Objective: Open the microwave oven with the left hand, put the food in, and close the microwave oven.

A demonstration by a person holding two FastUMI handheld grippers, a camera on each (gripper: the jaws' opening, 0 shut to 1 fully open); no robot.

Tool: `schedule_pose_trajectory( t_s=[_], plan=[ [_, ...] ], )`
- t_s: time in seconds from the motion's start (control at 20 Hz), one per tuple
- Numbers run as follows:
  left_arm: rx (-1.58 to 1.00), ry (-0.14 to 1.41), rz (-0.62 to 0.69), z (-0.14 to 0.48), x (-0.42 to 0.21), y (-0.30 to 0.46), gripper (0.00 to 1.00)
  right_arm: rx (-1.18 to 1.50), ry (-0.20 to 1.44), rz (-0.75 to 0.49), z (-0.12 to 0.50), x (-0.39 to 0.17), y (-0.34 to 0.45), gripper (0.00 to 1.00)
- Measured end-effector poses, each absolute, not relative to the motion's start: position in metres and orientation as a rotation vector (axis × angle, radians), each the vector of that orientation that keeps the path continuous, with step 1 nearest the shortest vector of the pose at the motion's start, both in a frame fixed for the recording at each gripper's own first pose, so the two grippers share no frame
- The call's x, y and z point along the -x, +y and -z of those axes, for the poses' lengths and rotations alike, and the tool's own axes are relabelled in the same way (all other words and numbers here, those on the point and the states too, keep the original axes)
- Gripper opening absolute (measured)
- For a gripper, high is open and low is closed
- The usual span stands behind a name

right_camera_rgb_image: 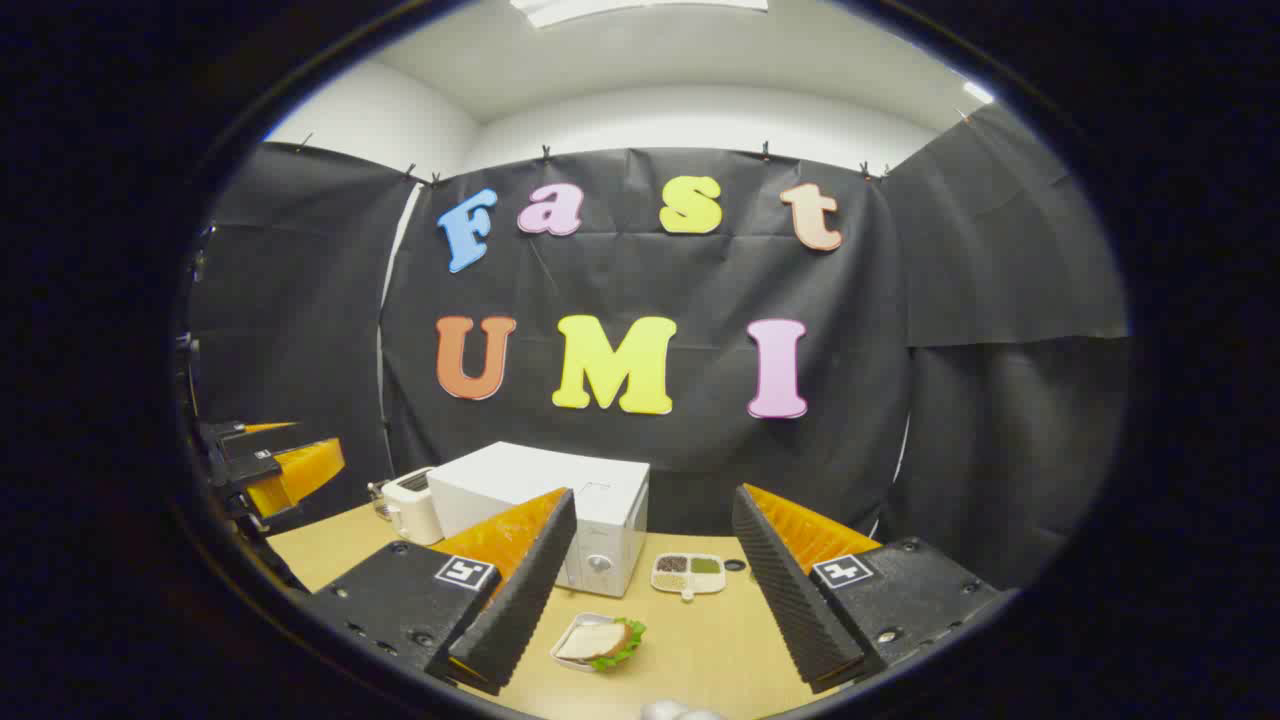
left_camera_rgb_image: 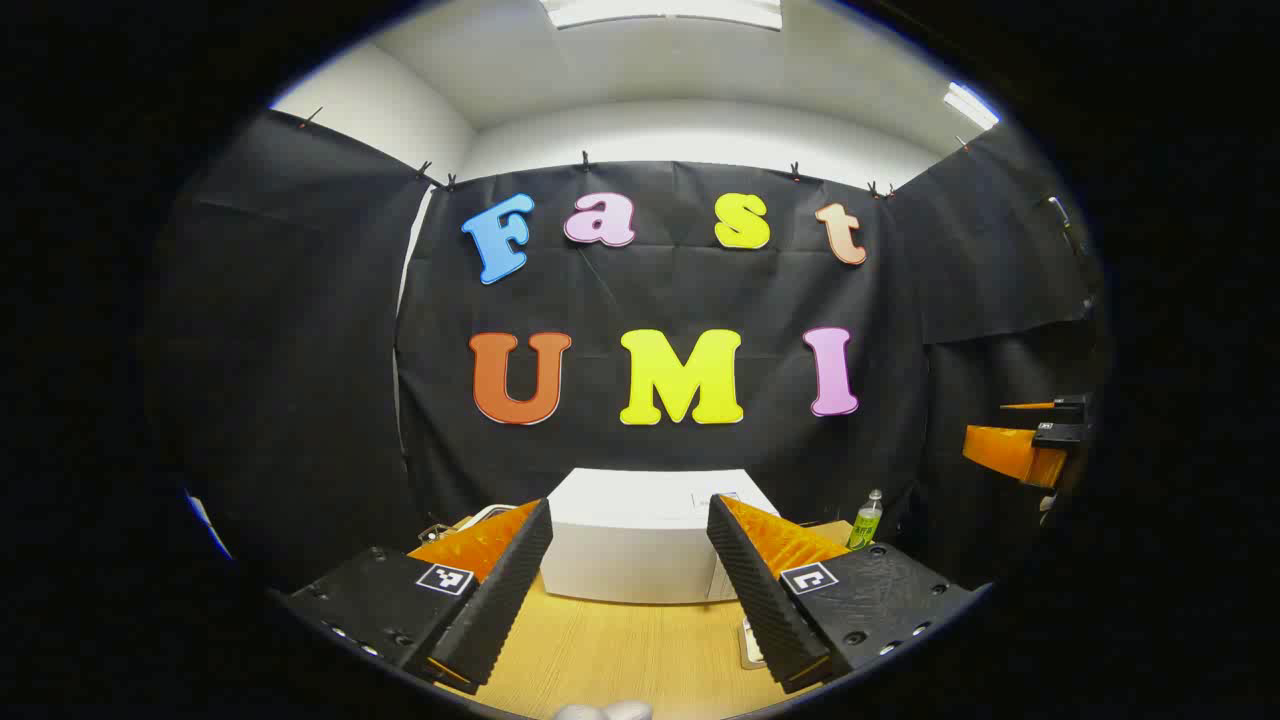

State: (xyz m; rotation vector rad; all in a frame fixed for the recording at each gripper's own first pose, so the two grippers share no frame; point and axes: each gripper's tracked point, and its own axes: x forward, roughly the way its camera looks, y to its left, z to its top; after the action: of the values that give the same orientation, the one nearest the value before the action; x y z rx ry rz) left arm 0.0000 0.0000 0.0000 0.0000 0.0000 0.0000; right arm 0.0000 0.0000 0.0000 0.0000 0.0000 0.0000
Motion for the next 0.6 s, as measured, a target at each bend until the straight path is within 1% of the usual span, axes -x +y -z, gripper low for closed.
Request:
schedule_pose_trajectory(
  t_s=[0.05,0.6],
  plan=[
    [-0.004,0.000,0.001,0.0003,-0.0007,-0.0003,0.95,-0.004,-0.002,0.002,-0.0001,0.0014,0.0000,0.92],
    [-0.050,0.020,-0.001,0.0093,-0.0078,0.0045,0.95,-0.014,-0.004,0.014,0.0015,-0.0052,-0.0022,0.92]
  ],
)
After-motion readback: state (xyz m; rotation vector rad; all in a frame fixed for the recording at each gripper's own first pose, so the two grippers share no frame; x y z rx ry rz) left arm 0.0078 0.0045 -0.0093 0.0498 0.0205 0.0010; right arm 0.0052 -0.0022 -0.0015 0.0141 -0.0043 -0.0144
